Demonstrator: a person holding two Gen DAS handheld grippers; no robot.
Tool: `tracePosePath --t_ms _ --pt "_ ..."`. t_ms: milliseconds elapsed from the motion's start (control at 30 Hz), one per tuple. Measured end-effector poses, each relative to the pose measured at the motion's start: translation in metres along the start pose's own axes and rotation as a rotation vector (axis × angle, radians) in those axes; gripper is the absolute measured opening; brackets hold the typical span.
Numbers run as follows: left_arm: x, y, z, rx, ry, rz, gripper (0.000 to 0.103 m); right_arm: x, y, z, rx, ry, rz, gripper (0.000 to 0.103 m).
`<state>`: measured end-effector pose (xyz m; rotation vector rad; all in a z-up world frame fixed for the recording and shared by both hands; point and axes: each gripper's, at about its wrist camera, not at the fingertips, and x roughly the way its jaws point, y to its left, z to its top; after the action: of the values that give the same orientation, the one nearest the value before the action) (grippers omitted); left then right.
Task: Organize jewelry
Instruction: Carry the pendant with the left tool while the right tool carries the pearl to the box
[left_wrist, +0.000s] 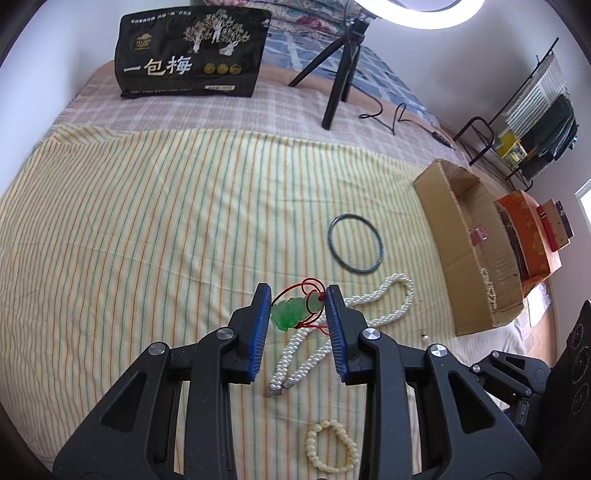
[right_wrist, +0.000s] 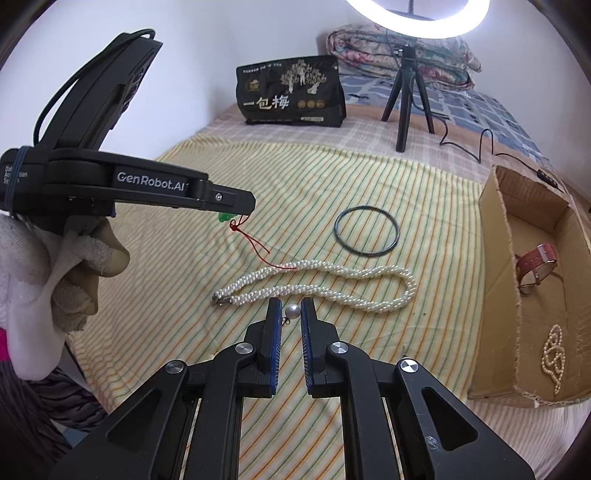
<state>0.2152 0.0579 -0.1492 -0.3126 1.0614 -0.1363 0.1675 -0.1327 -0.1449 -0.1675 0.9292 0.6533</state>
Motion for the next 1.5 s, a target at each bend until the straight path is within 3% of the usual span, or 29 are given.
tracePosePath --t_ms 700,1200,1500 --pt "-0.035 -0.086 0.005 0.116 -0.085 -0.134 0.03 -0.082 -0.083 0.011 0.154 -0.148 -0.082 0.009" --pt "-0.017 -0.173 0.001 0.205 -0.065 -0.236 0.03 -0.116 -0.167 0.015 0.314 -0.216 -0.193 0.009" --pt "0.008 -0.209 -0.008 0.254 -0.033 -0.242 0.03 -0.111 -0.201 0.021 0.366 -0.209 -0.229 0.009"
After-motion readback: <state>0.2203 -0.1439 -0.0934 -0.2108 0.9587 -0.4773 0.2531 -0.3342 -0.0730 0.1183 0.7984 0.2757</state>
